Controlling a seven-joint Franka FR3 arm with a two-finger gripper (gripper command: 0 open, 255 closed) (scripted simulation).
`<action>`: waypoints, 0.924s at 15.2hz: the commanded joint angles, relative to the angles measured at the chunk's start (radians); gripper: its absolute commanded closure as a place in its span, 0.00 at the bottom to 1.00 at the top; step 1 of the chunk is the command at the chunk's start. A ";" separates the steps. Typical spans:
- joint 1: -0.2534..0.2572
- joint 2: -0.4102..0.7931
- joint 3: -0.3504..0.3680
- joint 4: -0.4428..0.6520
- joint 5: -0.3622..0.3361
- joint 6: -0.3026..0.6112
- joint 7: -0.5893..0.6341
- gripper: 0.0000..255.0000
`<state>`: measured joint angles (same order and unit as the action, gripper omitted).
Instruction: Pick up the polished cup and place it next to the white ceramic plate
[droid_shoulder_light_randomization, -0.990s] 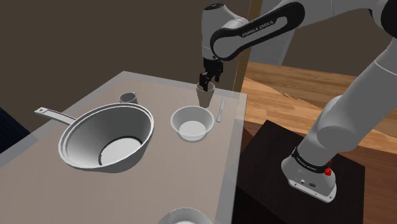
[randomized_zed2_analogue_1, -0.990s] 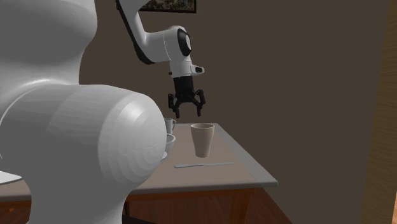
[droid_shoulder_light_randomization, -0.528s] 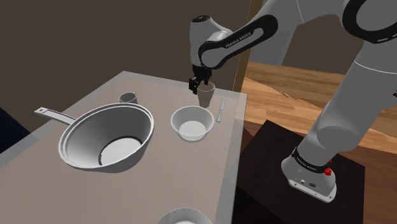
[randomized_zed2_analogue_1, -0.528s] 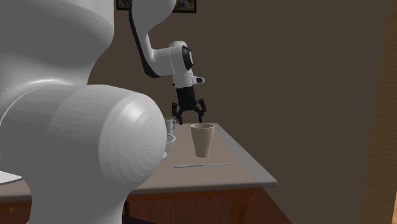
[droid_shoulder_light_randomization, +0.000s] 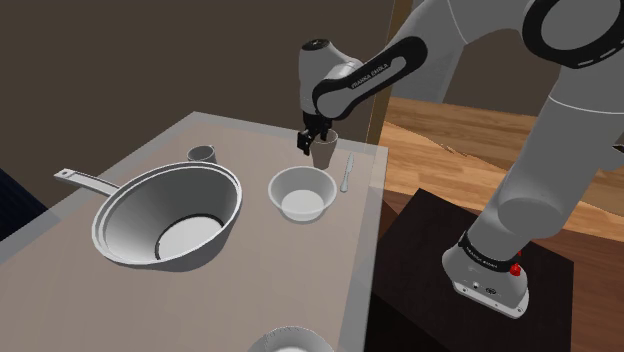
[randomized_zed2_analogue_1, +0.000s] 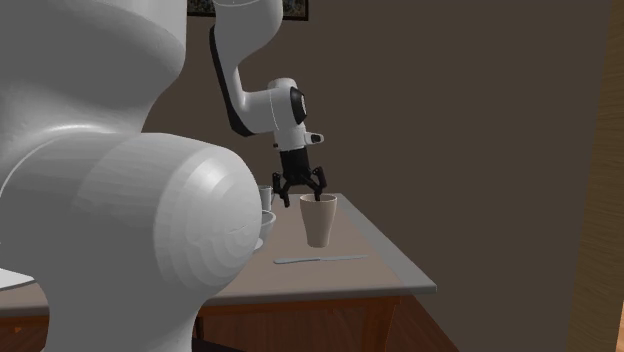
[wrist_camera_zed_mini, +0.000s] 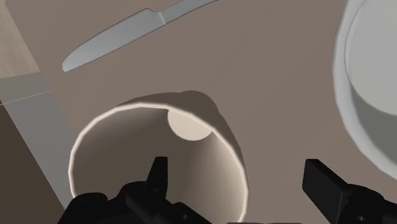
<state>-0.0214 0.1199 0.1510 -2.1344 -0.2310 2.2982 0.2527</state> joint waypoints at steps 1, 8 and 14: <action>0.000 0.002 0.000 0.000 -0.001 0.002 0.001 0.00; 0.000 0.002 0.000 0.000 -0.001 0.002 0.001 1.00; 0.001 0.002 0.000 0.000 -0.001 0.001 0.002 1.00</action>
<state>-0.0207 0.1208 0.1514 -2.1339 -0.2319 2.2997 0.2543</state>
